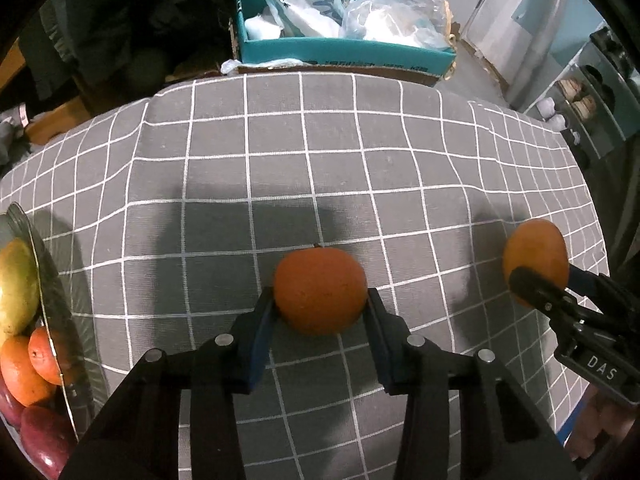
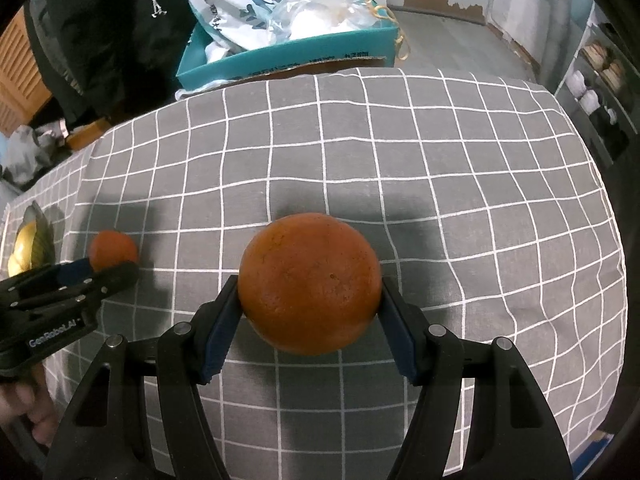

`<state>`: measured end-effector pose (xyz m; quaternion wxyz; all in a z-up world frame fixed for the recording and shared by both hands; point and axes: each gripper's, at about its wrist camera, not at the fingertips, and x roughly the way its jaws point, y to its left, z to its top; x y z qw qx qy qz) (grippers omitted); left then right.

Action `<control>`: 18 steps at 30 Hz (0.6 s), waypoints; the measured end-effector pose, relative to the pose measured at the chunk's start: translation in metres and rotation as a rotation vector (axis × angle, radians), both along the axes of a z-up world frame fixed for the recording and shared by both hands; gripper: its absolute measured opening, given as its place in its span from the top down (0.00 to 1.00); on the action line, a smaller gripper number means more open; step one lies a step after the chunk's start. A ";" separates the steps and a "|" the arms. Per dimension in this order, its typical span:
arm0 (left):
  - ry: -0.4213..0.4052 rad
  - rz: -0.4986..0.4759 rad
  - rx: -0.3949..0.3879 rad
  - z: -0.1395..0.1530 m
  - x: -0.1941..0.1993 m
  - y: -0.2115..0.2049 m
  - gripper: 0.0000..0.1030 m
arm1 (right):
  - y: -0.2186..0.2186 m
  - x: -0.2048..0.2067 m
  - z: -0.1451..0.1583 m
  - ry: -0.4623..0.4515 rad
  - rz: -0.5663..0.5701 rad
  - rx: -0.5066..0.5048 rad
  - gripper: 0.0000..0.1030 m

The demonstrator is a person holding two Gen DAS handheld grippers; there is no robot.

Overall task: Organize fruits
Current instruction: 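Close the left tool on the small tangerine while the right tool holds the orange, then carry the tangerine and large orange over the green bowl with both tools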

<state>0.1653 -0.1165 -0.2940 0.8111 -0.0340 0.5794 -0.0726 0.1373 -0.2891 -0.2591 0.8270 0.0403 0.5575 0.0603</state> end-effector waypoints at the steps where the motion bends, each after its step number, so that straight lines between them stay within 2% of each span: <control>1: -0.006 -0.002 0.000 0.002 -0.001 0.000 0.58 | 0.001 0.000 0.001 -0.004 0.003 -0.008 0.35; 18: -0.119 -0.019 -0.002 0.054 -0.020 0.006 0.58 | 0.018 -0.010 0.036 -0.087 0.043 -0.048 0.36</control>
